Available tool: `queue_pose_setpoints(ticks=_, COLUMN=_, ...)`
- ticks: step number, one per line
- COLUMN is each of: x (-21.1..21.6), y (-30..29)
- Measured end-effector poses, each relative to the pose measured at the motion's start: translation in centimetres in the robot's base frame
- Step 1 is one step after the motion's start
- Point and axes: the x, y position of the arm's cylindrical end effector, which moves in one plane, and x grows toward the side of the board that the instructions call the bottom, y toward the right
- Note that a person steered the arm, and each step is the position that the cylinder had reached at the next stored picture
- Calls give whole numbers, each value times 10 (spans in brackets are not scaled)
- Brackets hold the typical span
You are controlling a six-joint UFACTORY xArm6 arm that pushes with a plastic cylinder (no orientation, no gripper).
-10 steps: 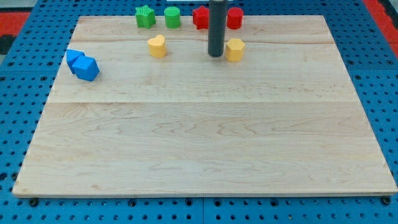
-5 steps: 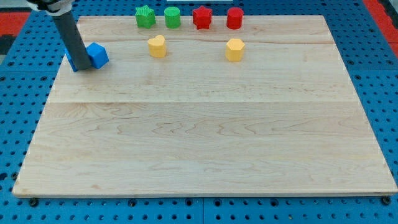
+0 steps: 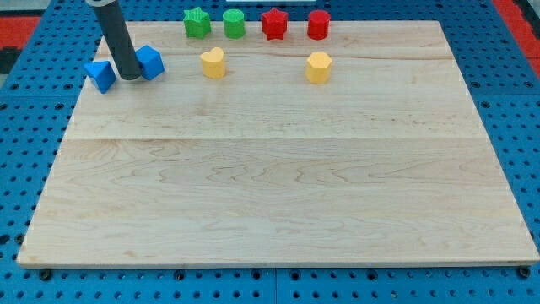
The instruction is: Push the blue cube left to the yellow heart
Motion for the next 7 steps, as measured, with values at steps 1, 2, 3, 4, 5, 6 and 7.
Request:
queue_pose_setpoints(ticks=1, x=-19, y=1)
queue_pose_setpoints(ticks=2, x=-27, y=-7)
queue_pose_setpoints(ticks=3, x=-43, y=-53)
queue_pose_setpoints(ticks=4, x=-82, y=-18)
queue_pose_setpoints(ticks=5, x=-81, y=25)
queue_pose_setpoints(ticks=6, x=-69, y=29)
queue_pose_setpoints(ticks=7, x=-56, y=29)
